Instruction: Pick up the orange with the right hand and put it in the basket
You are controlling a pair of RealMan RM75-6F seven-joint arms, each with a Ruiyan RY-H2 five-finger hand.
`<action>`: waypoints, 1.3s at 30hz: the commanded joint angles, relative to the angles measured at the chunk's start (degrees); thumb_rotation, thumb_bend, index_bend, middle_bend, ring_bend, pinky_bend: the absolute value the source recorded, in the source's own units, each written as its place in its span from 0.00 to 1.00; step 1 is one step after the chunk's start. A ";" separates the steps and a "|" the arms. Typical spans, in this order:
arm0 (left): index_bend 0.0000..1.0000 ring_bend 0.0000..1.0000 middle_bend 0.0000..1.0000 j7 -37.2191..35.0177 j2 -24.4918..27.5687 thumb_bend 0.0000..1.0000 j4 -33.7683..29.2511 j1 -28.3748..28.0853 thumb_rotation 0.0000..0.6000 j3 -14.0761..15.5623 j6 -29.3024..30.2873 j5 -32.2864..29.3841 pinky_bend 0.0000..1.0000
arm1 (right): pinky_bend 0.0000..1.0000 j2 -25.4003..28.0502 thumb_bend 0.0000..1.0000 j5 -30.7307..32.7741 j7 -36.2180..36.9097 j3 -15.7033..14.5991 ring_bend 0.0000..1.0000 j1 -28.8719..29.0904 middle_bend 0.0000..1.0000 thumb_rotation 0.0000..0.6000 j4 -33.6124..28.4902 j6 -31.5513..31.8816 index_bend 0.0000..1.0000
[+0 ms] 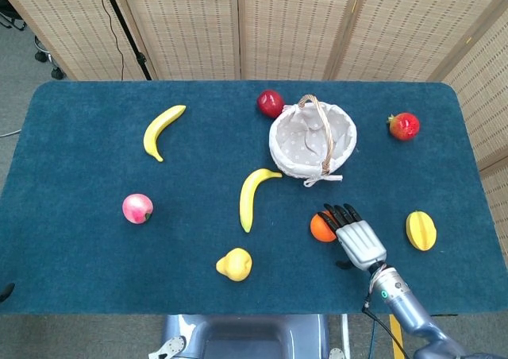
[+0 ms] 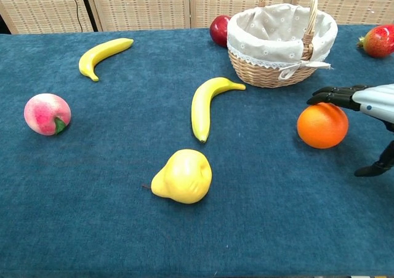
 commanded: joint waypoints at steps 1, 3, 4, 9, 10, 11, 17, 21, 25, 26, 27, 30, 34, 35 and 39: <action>0.00 0.00 0.00 -0.13 0.03 0.08 0.02 -0.10 1.00 0.00 -0.22 -0.12 0.00 | 0.00 -1.86 0.00 1.80 0.57 0.41 0.00 1.25 0.00 1.00 2.24 -1.46 0.00; 0.00 0.00 0.00 -0.18 0.06 0.08 0.04 -0.15 1.00 0.01 -0.35 -0.18 0.00 | 0.00 -2.47 0.00 2.36 0.92 0.44 0.00 1.58 0.00 1.00 3.15 -1.74 0.00; 0.00 0.00 0.00 -0.21 0.06 0.08 0.04 -0.18 1.00 0.00 -0.41 -0.23 0.00 | 0.00 -2.73 0.00 2.56 1.05 0.45 0.00 1.70 0.00 1.00 3.53 -1.82 0.01; 0.00 0.00 0.00 -0.43 0.09 0.08 0.05 -0.38 1.00 0.08 -0.87 -0.37 0.00 | 0.18 -6.27 0.01 1.30 4.43 0.64 0.14 1.58 0.08 1.00 8.21 1.05 0.22; 0.00 0.00 0.00 -0.47 0.10 0.08 0.05 -0.40 1.00 0.06 -0.89 -0.40 0.00 | 0.25 -6.94 0.03 0.70 5.02 0.67 0.21 1.38 0.14 1.00 9.14 2.15 0.30; 0.00 0.00 0.00 -0.54 0.11 0.08 0.04 -0.41 1.00 0.06 -0.92 -0.44 0.00 | 0.35 -7.55 0.08 0.12 5.49 0.66 0.32 1.19 0.23 1.00 10.02 3.17 0.41; 0.00 0.00 0.00 -0.87 0.22 0.08 -0.09 -0.55 1.00 0.12 -1.22 -0.59 0.00 | 0.60 -8.87 0.27 -0.84 6.23 0.51 0.61 0.55 0.54 1.00 12.12 6.38 0.74; 0.00 0.00 0.00 -0.93 0.25 0.08 -0.12 -0.62 1.00 0.14 -1.37 -0.68 0.00 | 0.63 -8.53 0.28 -0.60 6.20 0.44 0.65 0.39 0.58 1.00 11.77 6.92 0.78; 0.00 0.00 0.00 -1.12 0.28 0.08 -0.11 -0.74 1.00 0.24 -1.66 -0.68 0.00 | 0.63 -7.36 0.28 -0.20 5.65 0.52 0.66 0.33 0.59 1.00 10.43 7.30 0.78; 0.00 0.00 0.00 -1.15 0.27 0.08 -0.08 -0.77 1.00 0.24 -1.70 -0.72 0.00 | 0.63 -6.94 0.28 -0.25 5.39 0.59 0.66 0.31 0.59 1.00 9.93 7.58 0.78; 0.00 0.00 0.00 -1.15 0.26 0.08 -0.05 -0.78 1.00 0.22 -1.72 -0.77 0.00 | 0.63 -6.55 0.28 -0.25 5.10 0.62 0.66 0.28 0.59 1.00 9.43 7.79 0.78; 0.00 0.00 0.00 -0.95 0.17 0.08 0.03 -0.88 1.00 0.20 -1.92 -0.95 0.00 | 0.63 -4.18 0.28 -0.48 3.57 1.11 0.66 0.01 0.59 1.00 6.25 9.35 0.78; 0.00 0.00 0.00 -0.97 0.16 0.08 0.00 -0.96 1.00 0.23 -2.11 -1.07 0.00 | 0.63 -2.16 0.28 -0.35 2.29 1.48 0.66 -0.14 0.59 1.00 3.65 10.22 0.78; 0.00 0.00 0.00 -0.95 0.15 0.08 0.04 -1.00 1.00 0.23 -2.17 -1.09 0.00 | 0.63 -1.44 0.28 -0.41 1.92 1.69 0.66 -0.20 0.59 1.00 2.79 10.66 0.78; 0.00 0.00 0.00 -0.97 0.08 0.08 0.15 -1.13 1.00 0.19 -2.52 -1.43 0.00 | 0.63 0.91 0.28 -0.69 1.10 1.90 0.66 -0.53 0.59 1.00 -0.49 11.82 0.78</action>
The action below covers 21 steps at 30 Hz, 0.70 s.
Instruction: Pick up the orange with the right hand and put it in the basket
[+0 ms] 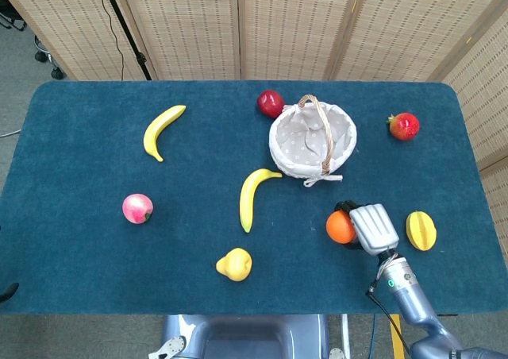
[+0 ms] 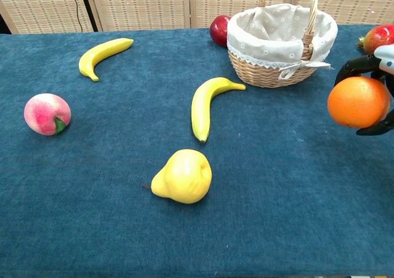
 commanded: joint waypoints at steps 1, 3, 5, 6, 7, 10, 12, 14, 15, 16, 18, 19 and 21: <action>0.00 0.00 0.00 0.03 -0.04 0.08 0.07 -0.08 1.00 -0.04 -0.21 -0.22 0.00 | 0.63 1.50 0.28 -0.28 -0.67 0.12 0.66 -0.29 0.59 1.00 -2.23 0.81 0.78; 0.00 0.00 0.00 0.04 -0.09 0.08 0.11 -0.18 1.00 -0.08 -0.46 -0.45 0.00 | 0.63 2.23 0.28 -0.66 -1.16 -0.28 0.66 -0.42 0.59 1.00 -3.47 0.97 0.78; 0.00 0.00 0.00 0.13 -0.14 0.08 0.22 -0.24 1.00 -0.14 -0.59 -0.64 0.00 | 0.63 2.66 0.28 -1.26 -1.73 -0.82 0.66 -0.55 0.59 1.00 -4.53 1.17 0.78; 0.00 0.00 0.00 0.16 -0.15 0.08 0.25 -0.27 1.00 -0.16 -0.65 -0.72 0.00 | 0.63 2.84 0.28 -1.69 -2.02 -1.16 0.66 -0.61 0.59 1.00 -5.07 1.23 0.78; 0.00 0.00 0.00 0.14 -0.16 0.08 0.28 -0.31 1.00 -0.17 -0.79 -0.86 0.00 | 0.63 3.16 0.28 -2.28 -2.39 -1.67 0.66 -0.74 0.59 1.00 -5.95 1.32 0.78; 0.00 0.00 0.00 0.11 -0.20 0.08 0.41 -0.41 1.00 -0.26 -1.08 -1.24 0.00 | 0.63 4.42 0.28 -4.01 -2.69 -3.08 0.66 -1.08 0.59 1.00 -9.16 1.38 0.78; 0.00 0.00 0.00 0.05 -0.22 0.08 0.49 -0.50 1.00 -0.30 -1.29 -1.43 0.00 | 0.63 5.27 0.28 -5.36 -3.42 -3.75 0.66 -1.28 0.59 1.00 -10.80 1.81 0.78; 0.00 0.00 0.00 -0.01 -0.24 0.08 0.56 -0.57 1.00 -0.31 -1.49 -1.58 0.00 | 0.63 6.05 0.28 -6.49 -3.94 -4.28 0.66 -1.40 0.59 1.00 -12.57 2.06 0.78; 0.00 0.00 0.00 -0.03 -0.23 0.08 0.58 -0.60 1.00 -0.31 -1.56 -1.63 0.00 | 0.63 6.40 0.28 -6.81 -4.03 -4.45 0.66 -1.38 0.59 1.00 -13.36 1.99 0.78; 0.00 0.00 0.00 -0.10 -0.22 0.08 0.58 -0.65 1.00 -0.29 -1.69 -1.69 0.00 | 0.63 6.90 0.28 -7.01 -4.09 -4.59 0.66 -1.31 0.59 1.00 -14.41 1.78 0.78; 0.00 0.00 0.00 -0.23 -0.19 0.08 0.59 -0.70 1.00 -0.30 -1.79 -1.76 0.00 | 0.63 7.63 0.28 -7.02 -4.19 -4.56 0.66 -1.05 0.59 1.00 -15.95 1.33 0.78; 0.00 0.00 0.00 -0.26 -0.18 0.08 0.60 -0.71 1.00 -0.30 -1.82 -1.79 0.00 | 0.63 7.85 0.28 -6.97 -4.28 -4.46 0.66 -0.89 0.59 1.00 -16.47 1.14 0.78; 0.00 0.00 0.00 -0.37 -0.17 0.08 0.65 -0.76 1.00 -0.31 -1.95 -1.91 0.00 | 0.63 8.33 0.28 -6.44 -4.45 -4.14 0.66 -0.41 0.59 1.00 -17.70 0.39 0.78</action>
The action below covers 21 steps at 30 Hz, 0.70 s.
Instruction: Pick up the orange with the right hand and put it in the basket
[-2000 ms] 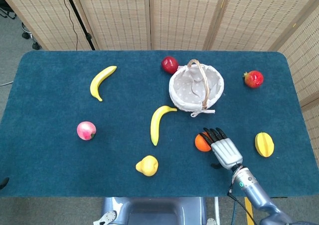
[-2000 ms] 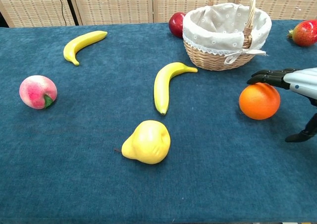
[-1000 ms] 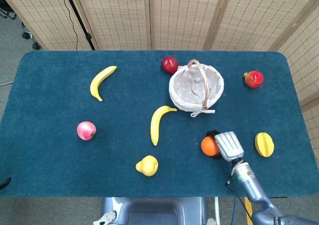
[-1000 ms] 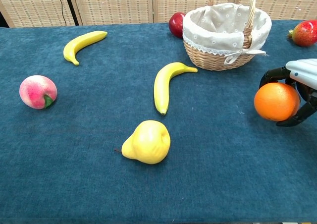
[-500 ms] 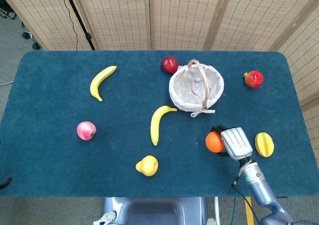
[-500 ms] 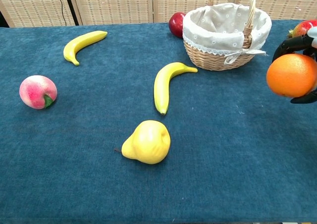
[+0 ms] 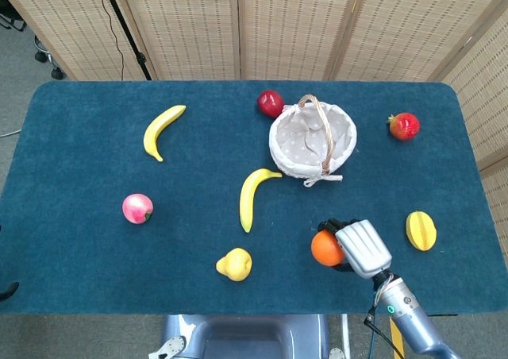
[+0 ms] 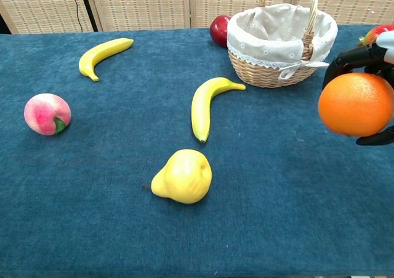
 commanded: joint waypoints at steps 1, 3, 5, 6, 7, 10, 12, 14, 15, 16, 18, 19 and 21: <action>0.00 0.00 0.00 -0.10 0.01 0.08 0.06 -0.06 1.00 -0.02 -0.12 -0.12 0.00 | 0.63 0.91 0.28 0.55 -0.25 0.34 0.66 0.79 0.59 1.00 -1.85 -1.22 0.78; 0.00 0.00 0.00 -0.14 -0.03 0.08 0.16 -0.12 1.00 -0.06 -0.31 -0.36 0.00 | 0.63 1.15 0.28 1.33 -0.25 0.84 0.66 1.50 0.59 1.00 -2.63 -2.21 0.78; 0.00 0.00 0.00 -0.16 -0.07 0.08 0.30 -0.21 1.00 -0.10 -0.55 -0.59 0.00 | 0.63 1.12 0.28 1.99 -0.56 1.23 0.66 2.08 0.59 1.00 -2.94 -2.95 0.78; 0.00 0.00 0.00 -0.15 -0.13 0.08 0.40 -0.26 1.00 -0.12 -0.66 -0.68 0.00 | 0.63 1.03 0.28 2.34 -0.60 1.45 0.66 2.37 0.59 1.00 -3.05 -3.31 0.78; 0.00 0.00 0.00 -0.11 -0.20 0.08 0.58 -0.31 1.00 -0.12 -0.77 -0.76 0.00 | 0.63 0.90 0.28 3.00 -0.68 1.81 0.66 2.82 0.59 1.00 -3.19 -3.87 0.78; 0.00 0.00 0.00 0.03 -0.42 0.08 1.09 -0.47 1.00 -0.06 -1.13 -0.89 0.00 | 0.63 0.43 0.28 4.62 -2.07 2.88 0.66 4.10 0.59 1.00 -3.01 -5.03 0.78; 0.00 0.00 0.00 -0.24 -0.46 0.08 1.18 -0.51 1.00 -0.10 -1.19 -0.97 0.00 | 0.63 0.14 0.28 5.69 -3.25 3.53 0.66 4.85 0.59 1.00 -3.01 -5.56 0.79; 0.00 0.00 0.00 -0.40 -0.42 0.08 1.15 -0.46 1.00 -0.05 -1.03 -0.85 0.00 | 0.63 -0.16 0.28 6.85 -4.04 4.26 0.66 5.59 0.59 1.00 -3.18 -6.00 0.79; 0.00 0.00 0.00 -0.48 -0.38 0.08 1.11 -0.43 1.00 -0.04 -0.89 -0.71 0.00 | 0.63 -0.27 0.28 7.30 -4.27 4.52 0.66 5.88 0.59 1.00 -3.23 -6.19 0.79; 0.00 0.00 0.00 -0.68 -0.36 0.08 1.03 -0.39 1.00 -0.04 -0.65 -0.53 0.00 | 0.63 -0.45 0.28 7.89 -4.72 4.94 0.66 6.34 0.59 1.00 -3.18 -6.42 0.79; 0.00 0.00 0.00 -1.05 -0.34 0.08 0.99 -0.32 1.00 -0.02 -0.44 -0.36 0.00 | 0.63 -0.90 0.28 8.81 -5.66 5.64 0.66 7.21 0.59 1.00 -2.88 -6.84 0.79; 0.00 0.00 0.00 -1.20 -0.32 0.08 0.99 -0.31 1.00 0.00 -0.45 -0.36 0.00 | 0.63 -1.22 0.28 9.48 -5.99 6.03 0.66 7.73 0.59 1.00 -2.75 -7.17 0.79; 0.00 0.00 0.00 -1.55 -0.29 0.08 1.00 -0.38 1.00 -0.01 -0.65 -0.43 0.00 | 0.63 -1.85 0.28 10.76 -6.35 6.78 0.66 8.73 0.59 1.00 -2.35 -7.88 0.79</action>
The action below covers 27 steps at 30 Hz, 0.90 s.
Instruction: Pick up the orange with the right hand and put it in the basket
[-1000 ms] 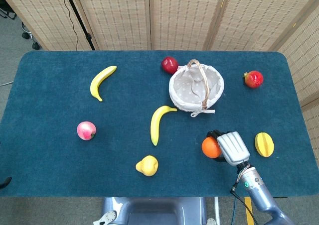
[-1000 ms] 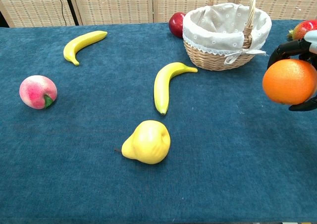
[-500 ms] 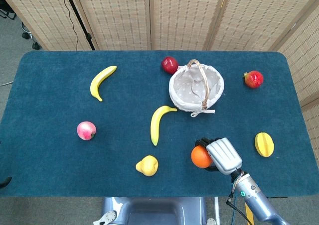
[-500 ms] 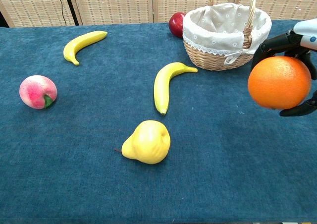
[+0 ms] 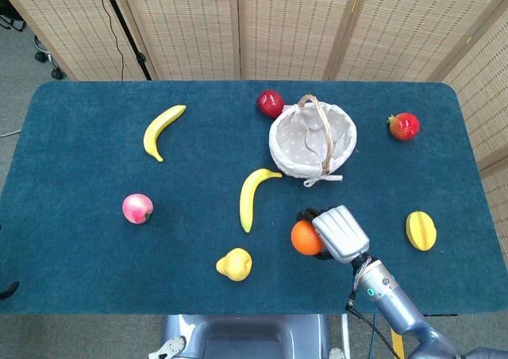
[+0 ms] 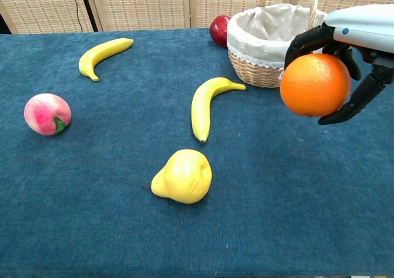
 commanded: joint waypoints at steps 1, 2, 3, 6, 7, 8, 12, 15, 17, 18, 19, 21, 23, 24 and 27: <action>0.00 0.00 0.00 -0.38 0.04 0.08 0.06 -0.11 1.00 -0.02 -0.27 -0.07 0.00 | 0.63 -1.09 0.28 1.93 -0.67 1.31 0.66 1.55 0.59 1.00 0.69 -1.18 0.79; 0.00 0.00 0.00 -0.51 0.05 0.08 0.11 -0.20 1.00 -0.06 -0.42 -0.13 0.00 | 0.63 -1.59 0.28 2.74 -0.75 1.86 0.66 2.24 0.59 1.00 1.08 -1.61 0.79; 0.00 0.00 0.00 -0.59 0.02 0.08 0.19 -0.32 1.00 -0.05 -0.65 -0.15 0.00 | 0.63 -2.11 0.28 3.66 -0.85 2.42 0.66 2.97 0.59 1.00 1.53 -2.10 0.79; 0.00 0.00 0.00 -0.39 -0.30 0.08 0.74 -0.74 1.00 0.09 -1.78 -0.54 0.00 | 0.63 -4.92 0.28 7.93 -1.22 5.16 0.66 6.62 0.59 1.00 5.08 -4.75 0.79; 0.00 0.00 0.00 -0.41 -0.39 0.08 0.85 -0.82 1.00 0.10 -2.01 -0.66 0.00 | 0.63 -5.76 0.28 9.19 -1.51 5.69 0.66 7.58 0.59 1.00 6.28 -5.33 0.79; 0.00 0.00 0.00 -0.43 -0.45 0.08 0.94 -0.91 1.00 0.13 -2.20 -0.69 0.00 | 0.63 -6.43 0.28 10.18 -1.87 6.03 0.66 8.36 0.59 1.00 7.26 -5.71 0.79; 0.00 0.00 0.00 -0.42 -0.66 0.08 1.16 -1.25 1.00 0.27 -2.82 -0.66 0.00 | 0.63 -8.59 0.28 13.34 -2.78 6.91 0.66 10.90 0.59 1.00 10.48 -6.56 0.79; 0.00 0.00 0.00 -0.18 -0.95 0.08 1.49 -1.50 1.00 0.32 -3.41 -0.97 0.00 | 0.63 -9.58 0.28 15.47 -2.73 7.56 0.66 12.53 0.59 1.00 12.42 -7.21 0.79; 0.00 0.00 0.00 -0.13 -1.05 0.08 1.69 -1.65 1.00 0.29 -3.84 -1.32 0.00 | 0.63 -9.60 0.28 16.22 -2.84 7.76 0.66 13.20 0.59 1.00 12.80 -7.23 0.79; 0.00 0.00 0.00 -0.15 -1.11 0.08 1.80 -1.73 1.00 0.26 -4.06 -1.55 0.00 | 0.63 -9.38 0.28 16.44 -2.96 7.84 0.66 13.51 0.59 1.00 12.69 -7.08 0.79; 0.00 0.00 0.00 -0.14 -1.16 0.08 1.90 -1.80 1.00 0.24 -4.28 -1.74 0.00 | 0.63 -9.14 0.28 16.55 -3.04 7.90 0.66 13.70 0.59 1.00 12.48 -6.90 0.79; 0.00 0.00 0.00 -0.24 -1.18 0.08 2.03 -1.92 1.00 0.20 -4.56 -1.95 0.00 | 0.63 -8.66 0.28 16.78 -3.26 8.01 0.66 14.06 0.59 1.00 12.05 -6.51 0.79; 0.00 0.00 0.00 -0.27 -1.18 0.08 2.09 -1.99 1.00 0.19 -4.74 -2.12 0.00 | 0.63 -8.05 0.28 17.03 -3.49 8.38 0.66 14.52 0.59 1.00 11.45 -6.10 0.79; 0.00 0.00 0.00 -0.28 -1.20 0.08 2.08 -2.02 1.00 0.18 -4.73 -2.14 0.00 | 0.63 -7.66 0.28 17.45 -3.36 8.72 0.66 14.86 0.59 1.00 11.03 -6.07 0.79; 0.00 0.00 0.00 -0.16 -1.23 0.08 2.03 -2.05 1.00 0.36 -4.71 -1.95 0.00 | 0.63 -6.90 0.28 18.89 -3.49 9.39 0.66 16.12 0.59 1.00 11.16 -6.59 0.79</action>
